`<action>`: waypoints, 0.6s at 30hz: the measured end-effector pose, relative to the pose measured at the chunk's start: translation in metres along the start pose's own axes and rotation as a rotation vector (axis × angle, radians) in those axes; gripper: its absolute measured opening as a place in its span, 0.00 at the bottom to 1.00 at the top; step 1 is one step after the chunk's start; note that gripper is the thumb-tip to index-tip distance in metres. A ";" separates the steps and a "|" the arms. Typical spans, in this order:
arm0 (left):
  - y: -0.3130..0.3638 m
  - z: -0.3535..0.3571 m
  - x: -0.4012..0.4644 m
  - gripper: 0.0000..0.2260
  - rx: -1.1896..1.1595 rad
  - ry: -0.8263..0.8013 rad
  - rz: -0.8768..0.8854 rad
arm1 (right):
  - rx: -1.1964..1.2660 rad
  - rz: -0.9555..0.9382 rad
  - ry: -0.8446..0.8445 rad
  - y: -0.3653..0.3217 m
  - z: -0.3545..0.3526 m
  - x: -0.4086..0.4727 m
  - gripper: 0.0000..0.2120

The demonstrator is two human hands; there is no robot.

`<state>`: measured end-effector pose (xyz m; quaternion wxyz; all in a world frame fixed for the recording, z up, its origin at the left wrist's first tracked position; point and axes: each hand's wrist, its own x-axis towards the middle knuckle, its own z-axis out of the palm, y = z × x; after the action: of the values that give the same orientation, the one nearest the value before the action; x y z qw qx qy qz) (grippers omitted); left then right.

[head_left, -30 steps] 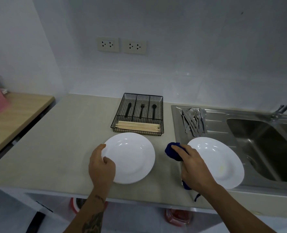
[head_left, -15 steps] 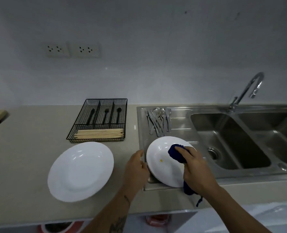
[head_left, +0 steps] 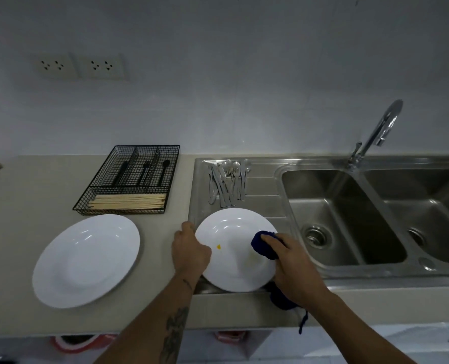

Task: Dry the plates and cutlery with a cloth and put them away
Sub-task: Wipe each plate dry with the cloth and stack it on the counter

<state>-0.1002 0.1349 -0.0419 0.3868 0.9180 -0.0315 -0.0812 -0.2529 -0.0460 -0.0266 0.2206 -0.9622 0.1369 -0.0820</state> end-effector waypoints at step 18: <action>0.012 -0.012 0.014 0.23 -0.505 0.000 -0.108 | -0.023 0.007 -0.073 -0.005 0.000 0.023 0.34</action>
<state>-0.0847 0.1330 -0.0265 0.5987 0.7928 0.0391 -0.1070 -0.2299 -0.0487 -0.0224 0.2148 -0.9666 0.1328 -0.0443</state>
